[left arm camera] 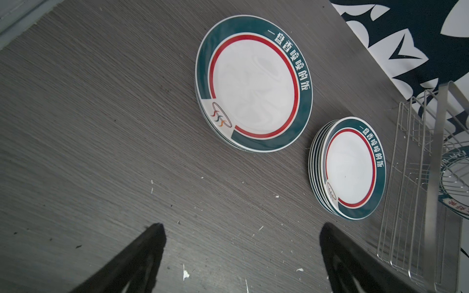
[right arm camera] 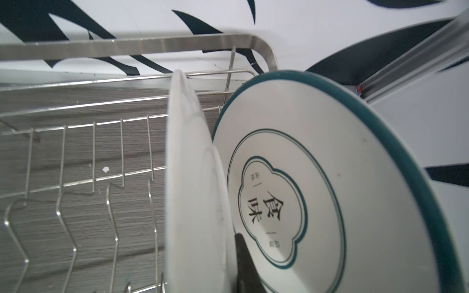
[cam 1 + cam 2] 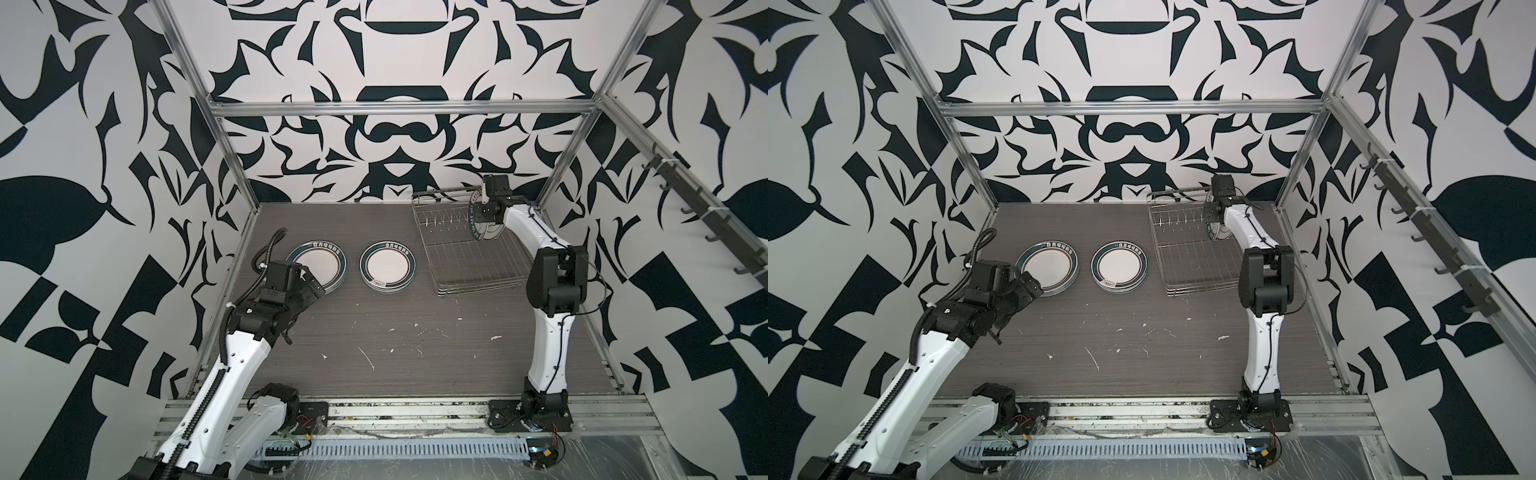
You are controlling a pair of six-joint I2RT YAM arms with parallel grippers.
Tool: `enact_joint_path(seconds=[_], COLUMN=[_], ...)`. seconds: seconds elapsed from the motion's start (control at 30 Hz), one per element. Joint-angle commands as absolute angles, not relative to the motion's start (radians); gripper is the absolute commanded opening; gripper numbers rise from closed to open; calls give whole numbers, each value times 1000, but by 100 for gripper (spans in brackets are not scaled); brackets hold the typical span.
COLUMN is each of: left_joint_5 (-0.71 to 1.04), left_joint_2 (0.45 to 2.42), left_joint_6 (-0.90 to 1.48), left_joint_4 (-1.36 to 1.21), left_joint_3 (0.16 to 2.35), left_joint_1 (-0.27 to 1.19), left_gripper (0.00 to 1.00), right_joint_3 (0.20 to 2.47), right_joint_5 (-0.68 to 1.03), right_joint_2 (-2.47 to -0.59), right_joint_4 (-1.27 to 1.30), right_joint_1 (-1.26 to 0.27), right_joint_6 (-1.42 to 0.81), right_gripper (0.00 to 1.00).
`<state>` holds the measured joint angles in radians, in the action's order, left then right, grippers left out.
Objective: Unload the plates from the dish rack
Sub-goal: 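Grip the nearest HAO SHI HAO WEI plate in the rack with right gripper, then lift the HAO SHI HAO WEI plate out of the rack toward the left gripper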
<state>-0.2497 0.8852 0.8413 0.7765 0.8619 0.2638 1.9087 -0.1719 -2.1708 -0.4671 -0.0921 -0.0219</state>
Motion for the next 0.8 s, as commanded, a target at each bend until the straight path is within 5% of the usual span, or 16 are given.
enact_joint_path(seconds=[0.0, 0.13, 0.77], left_joint_5=[-288, -303, -275], left_joint_2=[874, 879, 916], left_joint_6=[839, 846, 794], left_joint_4=[785, 774, 633], left_joint_3=[835, 819, 803], left_joint_1=[262, 261, 261], left_gripper=[99, 99, 99], right_joint_3=[1864, 1827, 1425], right_joint_5=[-183, -201, -265], right_joint_2=[-2118, -2072, -1539], right_joint_4=[-412, -406, -319], right_joint_1=[-96, -96, -143], right_joint_6=[-26, -34, -118], right_gripper=[10, 0, 0])
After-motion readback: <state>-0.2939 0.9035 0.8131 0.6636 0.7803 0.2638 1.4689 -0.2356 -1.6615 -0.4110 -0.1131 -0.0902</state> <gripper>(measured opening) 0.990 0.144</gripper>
